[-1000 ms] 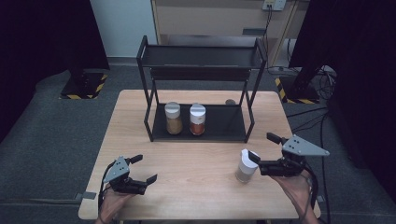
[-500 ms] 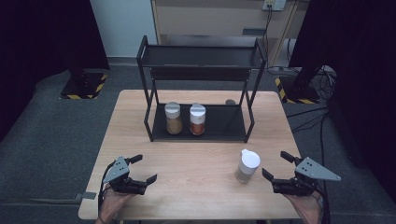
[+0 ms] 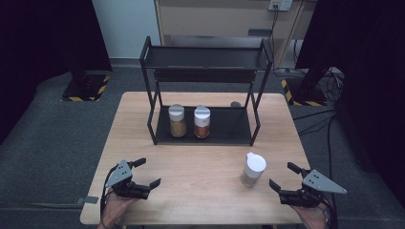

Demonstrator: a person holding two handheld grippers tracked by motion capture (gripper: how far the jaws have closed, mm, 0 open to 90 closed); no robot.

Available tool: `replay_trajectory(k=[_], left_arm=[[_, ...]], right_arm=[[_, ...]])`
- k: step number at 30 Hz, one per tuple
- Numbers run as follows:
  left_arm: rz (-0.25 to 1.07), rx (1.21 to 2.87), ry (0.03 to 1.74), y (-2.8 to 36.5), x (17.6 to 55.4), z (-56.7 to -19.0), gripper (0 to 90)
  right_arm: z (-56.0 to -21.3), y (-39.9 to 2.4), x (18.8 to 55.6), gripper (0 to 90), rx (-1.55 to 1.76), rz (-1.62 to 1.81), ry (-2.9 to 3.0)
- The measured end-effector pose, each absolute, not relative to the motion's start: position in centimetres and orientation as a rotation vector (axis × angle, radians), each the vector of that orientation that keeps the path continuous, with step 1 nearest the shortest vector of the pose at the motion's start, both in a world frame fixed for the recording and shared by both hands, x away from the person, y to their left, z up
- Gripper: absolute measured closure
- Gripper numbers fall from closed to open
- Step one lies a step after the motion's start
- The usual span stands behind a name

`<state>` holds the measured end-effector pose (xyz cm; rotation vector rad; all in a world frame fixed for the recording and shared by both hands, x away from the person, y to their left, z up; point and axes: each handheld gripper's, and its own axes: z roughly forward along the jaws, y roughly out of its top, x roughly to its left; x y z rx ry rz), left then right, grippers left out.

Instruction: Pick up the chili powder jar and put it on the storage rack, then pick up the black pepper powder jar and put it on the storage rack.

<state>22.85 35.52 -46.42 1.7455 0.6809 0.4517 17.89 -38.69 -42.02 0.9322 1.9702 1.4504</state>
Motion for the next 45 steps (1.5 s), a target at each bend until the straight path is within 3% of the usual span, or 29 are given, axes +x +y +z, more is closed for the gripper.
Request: replay_trajectory(k=[45], left_arm=[[0.44, 1.749, 0.69, 35.5, 22.9, -46.4, 1.8]], right_arm=[[-41.5, -39.2, 17.6, 5.8, 0.972, 1.5, 1.959]])
